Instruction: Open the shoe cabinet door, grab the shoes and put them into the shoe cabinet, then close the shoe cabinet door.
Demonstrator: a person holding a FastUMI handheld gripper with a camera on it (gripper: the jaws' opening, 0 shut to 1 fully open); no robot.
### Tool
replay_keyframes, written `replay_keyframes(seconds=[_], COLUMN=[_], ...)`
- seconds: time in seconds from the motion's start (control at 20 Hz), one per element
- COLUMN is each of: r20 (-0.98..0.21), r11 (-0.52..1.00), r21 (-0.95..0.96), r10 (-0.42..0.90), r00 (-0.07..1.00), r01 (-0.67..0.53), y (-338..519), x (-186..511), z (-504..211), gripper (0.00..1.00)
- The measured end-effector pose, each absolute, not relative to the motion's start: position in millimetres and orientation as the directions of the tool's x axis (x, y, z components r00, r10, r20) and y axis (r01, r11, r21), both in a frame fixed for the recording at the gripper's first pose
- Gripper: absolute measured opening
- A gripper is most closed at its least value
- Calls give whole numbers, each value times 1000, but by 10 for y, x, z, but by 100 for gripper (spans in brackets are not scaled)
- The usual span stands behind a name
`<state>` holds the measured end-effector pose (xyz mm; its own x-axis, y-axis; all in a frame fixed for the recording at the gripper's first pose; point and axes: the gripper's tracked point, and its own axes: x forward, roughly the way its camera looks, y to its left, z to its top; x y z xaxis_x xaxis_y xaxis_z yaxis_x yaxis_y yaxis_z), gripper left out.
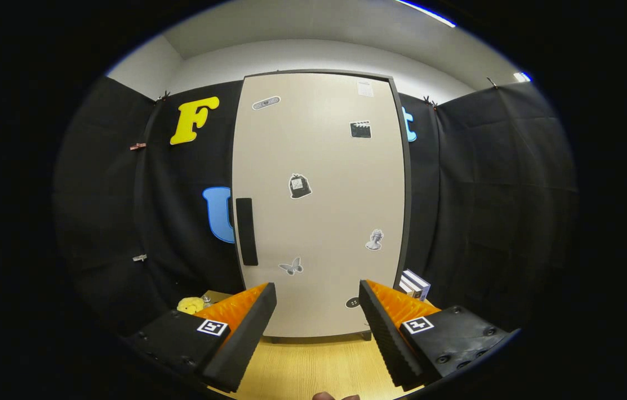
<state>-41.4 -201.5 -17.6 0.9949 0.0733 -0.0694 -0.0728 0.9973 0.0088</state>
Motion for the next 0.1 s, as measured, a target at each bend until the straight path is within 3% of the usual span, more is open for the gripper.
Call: replay_keyframes(seconds=[0.1], r20=[-79], r11=[997], r21=[7], r10=[75], r00=[994], r01=[-74], y=[-2011], x=[-426], z=[-194], gripper=[98])
